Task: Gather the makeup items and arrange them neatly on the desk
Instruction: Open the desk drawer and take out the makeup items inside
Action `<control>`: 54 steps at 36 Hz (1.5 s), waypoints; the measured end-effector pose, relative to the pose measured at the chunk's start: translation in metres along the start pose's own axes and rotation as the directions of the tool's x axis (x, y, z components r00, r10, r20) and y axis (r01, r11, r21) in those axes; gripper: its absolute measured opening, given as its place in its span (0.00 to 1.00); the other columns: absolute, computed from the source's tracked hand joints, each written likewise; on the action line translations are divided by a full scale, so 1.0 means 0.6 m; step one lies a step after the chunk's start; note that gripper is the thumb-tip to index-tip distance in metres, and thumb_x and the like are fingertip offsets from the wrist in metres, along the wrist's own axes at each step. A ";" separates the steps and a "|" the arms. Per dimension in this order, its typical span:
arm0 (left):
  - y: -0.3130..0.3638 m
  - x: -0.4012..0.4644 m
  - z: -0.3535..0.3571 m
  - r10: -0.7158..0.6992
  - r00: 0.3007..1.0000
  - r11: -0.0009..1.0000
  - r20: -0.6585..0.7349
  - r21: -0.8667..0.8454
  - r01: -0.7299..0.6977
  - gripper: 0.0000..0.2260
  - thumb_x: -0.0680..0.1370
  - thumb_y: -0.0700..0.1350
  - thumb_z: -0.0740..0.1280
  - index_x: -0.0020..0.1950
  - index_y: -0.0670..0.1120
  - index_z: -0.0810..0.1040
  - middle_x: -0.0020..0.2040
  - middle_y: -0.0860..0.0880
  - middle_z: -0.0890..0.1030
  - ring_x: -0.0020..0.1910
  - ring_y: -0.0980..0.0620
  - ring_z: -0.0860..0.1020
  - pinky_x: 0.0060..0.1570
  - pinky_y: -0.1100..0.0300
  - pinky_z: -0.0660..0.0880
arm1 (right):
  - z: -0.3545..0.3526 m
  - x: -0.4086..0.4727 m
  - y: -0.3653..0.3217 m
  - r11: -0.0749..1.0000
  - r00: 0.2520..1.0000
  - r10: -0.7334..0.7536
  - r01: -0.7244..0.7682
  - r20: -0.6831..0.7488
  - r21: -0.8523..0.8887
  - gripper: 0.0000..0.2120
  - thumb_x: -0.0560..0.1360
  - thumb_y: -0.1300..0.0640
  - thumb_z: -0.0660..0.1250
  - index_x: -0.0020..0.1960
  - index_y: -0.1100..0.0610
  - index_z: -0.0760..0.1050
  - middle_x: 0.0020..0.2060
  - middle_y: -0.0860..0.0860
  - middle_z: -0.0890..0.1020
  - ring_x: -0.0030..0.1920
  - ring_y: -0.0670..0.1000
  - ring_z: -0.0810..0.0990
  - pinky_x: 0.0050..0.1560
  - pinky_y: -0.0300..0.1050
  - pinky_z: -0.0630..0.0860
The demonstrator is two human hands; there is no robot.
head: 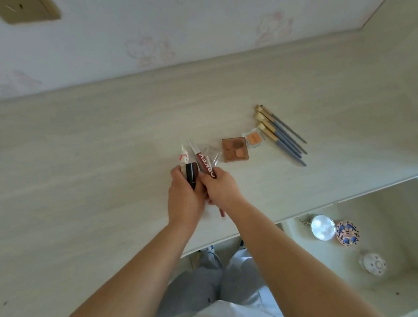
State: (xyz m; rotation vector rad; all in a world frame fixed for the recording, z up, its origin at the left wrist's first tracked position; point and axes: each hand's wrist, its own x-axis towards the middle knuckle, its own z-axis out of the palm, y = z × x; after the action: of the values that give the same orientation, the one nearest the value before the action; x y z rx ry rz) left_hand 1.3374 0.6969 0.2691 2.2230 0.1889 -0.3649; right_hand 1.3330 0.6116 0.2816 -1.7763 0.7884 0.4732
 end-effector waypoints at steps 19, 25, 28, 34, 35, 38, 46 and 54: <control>0.016 0.091 0.026 0.069 0.984 0.911 -0.164 0.413 0.005 0.27 0.75 0.56 0.64 0.71 0.49 0.64 0.65 0.44 0.68 0.62 0.42 0.67 0.56 0.50 0.64 | -0.045 0.068 -0.034 0.806 0.951 -0.184 0.001 -0.248 -0.591 0.16 0.78 0.60 0.58 0.65 0.60 0.63 0.62 0.57 0.72 0.59 0.61 0.76 0.49 0.47 0.69; 0.012 0.097 0.023 0.151 0.969 0.917 -0.196 0.394 -0.063 0.31 0.72 0.59 0.66 0.73 0.60 0.60 0.68 0.46 0.66 0.64 0.43 0.66 0.58 0.49 0.64 | -0.034 0.068 -0.003 0.657 0.896 -0.399 0.133 -0.193 -0.743 0.23 0.80 0.53 0.56 0.73 0.56 0.56 0.62 0.56 0.66 0.60 0.57 0.70 0.56 0.47 0.70; 0.006 0.095 0.027 0.239 0.956 0.878 -0.169 0.458 -0.139 0.28 0.73 0.63 0.61 0.72 0.60 0.63 0.68 0.46 0.68 0.65 0.42 0.68 0.56 0.46 0.65 | -0.028 0.070 0.003 0.572 0.872 -0.459 0.145 -0.169 -0.807 0.26 0.81 0.48 0.51 0.76 0.54 0.51 0.64 0.56 0.67 0.59 0.58 0.67 0.58 0.49 0.65; 0.003 0.098 0.030 0.295 0.946 0.844 -0.132 0.500 -0.194 0.23 0.75 0.58 0.54 0.70 0.55 0.68 0.67 0.46 0.71 0.65 0.41 0.69 0.62 0.42 0.62 | -0.038 0.080 0.013 0.483 0.869 -0.484 0.168 -0.102 -0.859 0.28 0.81 0.47 0.48 0.77 0.53 0.46 0.70 0.53 0.62 0.68 0.56 0.61 0.67 0.49 0.58; 0.001 0.101 0.030 0.291 0.949 0.839 -0.122 0.509 -0.192 0.23 0.76 0.56 0.57 0.71 0.54 0.67 0.68 0.46 0.69 0.67 0.42 0.67 0.64 0.40 0.61 | -0.042 0.083 0.014 0.487 0.877 -0.468 0.153 -0.109 -0.860 0.28 0.81 0.45 0.47 0.77 0.53 0.45 0.71 0.53 0.60 0.70 0.56 0.59 0.68 0.49 0.57; 0.002 0.109 0.029 0.233 0.971 0.828 -0.062 0.536 -0.164 0.26 0.77 0.53 0.60 0.75 0.55 0.59 0.73 0.48 0.62 0.72 0.45 0.60 0.69 0.39 0.54 | -0.043 0.087 0.017 0.546 0.895 -0.419 0.115 -0.151 -0.830 0.28 0.81 0.44 0.46 0.77 0.50 0.44 0.75 0.52 0.54 0.74 0.55 0.51 0.71 0.49 0.51; 0.014 0.110 0.040 0.167 0.986 0.850 -0.028 0.511 -0.130 0.27 0.81 0.54 0.52 0.77 0.52 0.47 0.78 0.50 0.51 0.77 0.49 0.48 0.72 0.42 0.43 | -0.033 0.090 0.018 0.669 0.905 -0.368 0.097 -0.215 -0.737 0.26 0.82 0.48 0.45 0.77 0.49 0.42 0.77 0.48 0.46 0.77 0.50 0.43 0.75 0.48 0.42; 0.026 0.106 0.042 0.124 0.992 0.905 0.009 0.409 -0.116 0.37 0.78 0.54 0.59 0.77 0.41 0.41 0.78 0.45 0.45 0.77 0.48 0.44 0.75 0.54 0.43 | -0.045 0.086 0.017 0.708 0.917 -0.360 0.146 -0.174 -0.691 0.27 0.82 0.50 0.46 0.77 0.55 0.41 0.77 0.51 0.45 0.77 0.50 0.41 0.76 0.45 0.41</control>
State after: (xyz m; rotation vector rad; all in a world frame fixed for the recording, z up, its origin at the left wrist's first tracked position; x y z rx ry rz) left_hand 1.3965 0.6684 0.2451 2.6379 -0.0211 -0.3409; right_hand 1.3603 0.5696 0.2498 -2.6490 0.5824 0.3147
